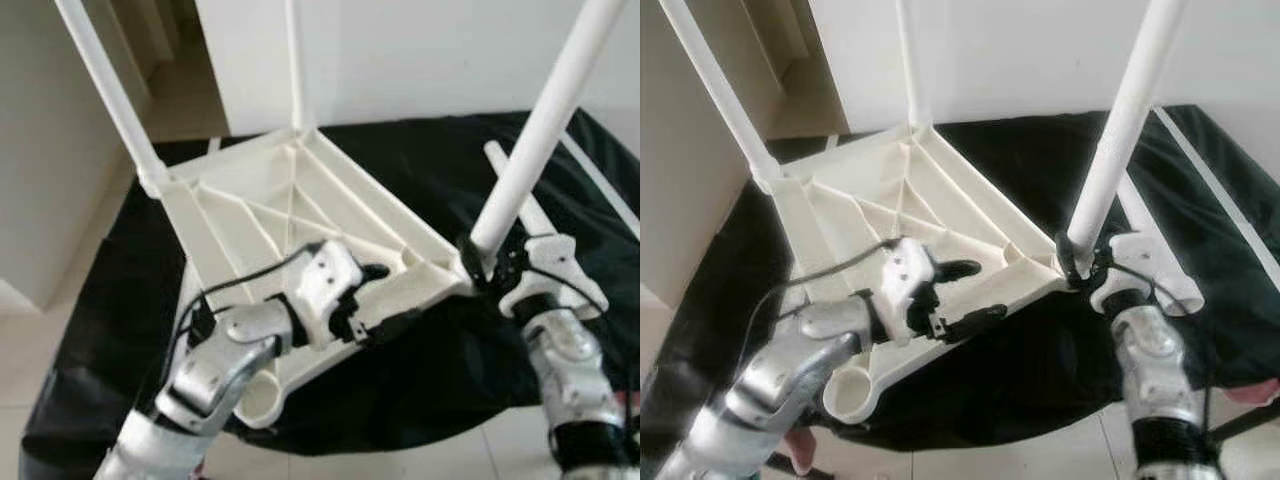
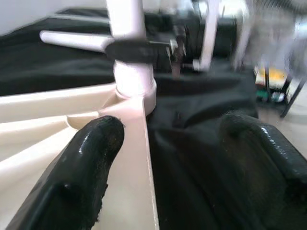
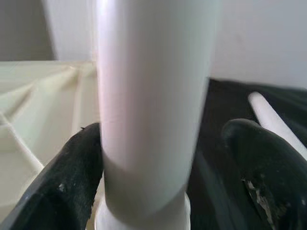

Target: Building children table

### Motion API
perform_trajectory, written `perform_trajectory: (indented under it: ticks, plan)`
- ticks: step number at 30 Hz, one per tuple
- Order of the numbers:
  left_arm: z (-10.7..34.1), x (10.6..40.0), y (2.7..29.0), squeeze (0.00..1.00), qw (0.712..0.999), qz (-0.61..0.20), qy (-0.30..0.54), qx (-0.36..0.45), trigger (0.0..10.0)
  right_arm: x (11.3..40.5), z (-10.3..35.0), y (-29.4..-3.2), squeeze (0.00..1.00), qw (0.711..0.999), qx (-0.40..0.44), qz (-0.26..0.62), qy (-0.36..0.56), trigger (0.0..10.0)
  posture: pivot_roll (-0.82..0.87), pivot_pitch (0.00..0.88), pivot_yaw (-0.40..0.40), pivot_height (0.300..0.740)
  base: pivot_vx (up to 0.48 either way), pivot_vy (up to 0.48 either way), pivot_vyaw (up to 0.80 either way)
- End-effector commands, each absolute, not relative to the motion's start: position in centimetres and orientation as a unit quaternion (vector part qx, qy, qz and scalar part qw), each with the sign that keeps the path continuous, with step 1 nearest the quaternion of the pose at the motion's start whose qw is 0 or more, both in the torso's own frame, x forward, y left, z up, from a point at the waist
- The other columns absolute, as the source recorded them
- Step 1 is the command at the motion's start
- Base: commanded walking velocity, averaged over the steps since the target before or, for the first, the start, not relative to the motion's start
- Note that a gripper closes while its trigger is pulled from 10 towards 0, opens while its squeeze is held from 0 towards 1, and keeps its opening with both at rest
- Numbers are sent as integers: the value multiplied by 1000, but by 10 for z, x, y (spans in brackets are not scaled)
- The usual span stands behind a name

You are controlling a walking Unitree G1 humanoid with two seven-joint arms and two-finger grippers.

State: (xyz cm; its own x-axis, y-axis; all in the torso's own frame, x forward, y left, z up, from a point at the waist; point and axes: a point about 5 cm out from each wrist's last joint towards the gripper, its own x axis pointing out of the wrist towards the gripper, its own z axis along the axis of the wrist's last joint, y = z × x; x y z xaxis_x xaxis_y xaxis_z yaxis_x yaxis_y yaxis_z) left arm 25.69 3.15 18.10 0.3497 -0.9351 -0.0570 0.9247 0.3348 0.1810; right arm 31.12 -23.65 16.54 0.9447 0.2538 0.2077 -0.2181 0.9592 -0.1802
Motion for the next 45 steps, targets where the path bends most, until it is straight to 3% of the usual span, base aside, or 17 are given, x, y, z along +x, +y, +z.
perform_trajectory:
  ticks: [1,14,15,16,17,18,30,31,32,33,41,45]
  plan:
    - [179,261,31,0,837,-536,-32,104,10000,312,161,-231,0,981,-72,145,-109,10000,-69,61,77,740,0,0,0]
    - [175,271,14,0,858,-495,-23,136,10000,339,163,-236,0,963,-120,234,-58,10000,-51,52,67,740,0,0,0]
    - [175,272,12,0,857,-495,-25,138,10000,340,163,-236,0,962,-122,239,-54,5020,-51,52,67,740,0,0,0]
    - [175,272,12,0,857,-495,-25,138,10000,340,163,-236,0,962,-122,239,-54,5020,-51,52,67,740,0,0,0]
    - [176,272,9,0,857,-496,-28,138,10000,342,162,-236,0,961,-123,242,-51,3137,-51,51,66,740,0,0,0]
    - [178,273,7,0,856,-497,-31,137,10000,343,161,-236,0,961,-123,243,-49,0,-51,50,63,740,0,0,0]
    - [182,276,4,0,856,-496,-42,141,10000,334,142,-250,0,967,-89,238,-11,0,-59,55,56,740,0,0,0]
    - [182,277,4,0,856,-496,-43,142,10000,331,136,-250,0,969,-82,234,-3,3647,-61,57,54,740,0,0,0]
    - [182,277,4,0,856,-496,-43,142,10000,331,136,-250,0,969,-82,234,-3,3647,-61,57,54,740,0,0,0]
    - [182,278,4,0,856,-496,-44,143,10000,330,134,-249,0,972,-77,224,0,10000,-61,57,54,740,0,0,0]
    - [182,284,6,0,859,-488,-46,148,10000,332,122,-248,0,985,-85,147,25,10000,-75,62,53,740,0,0,0]
    - [183,295,13,0,870,-468,-46,150,10000,336,126,-237,0,998,-39,46,13,10000,-84,63,46,740,0,0,0]
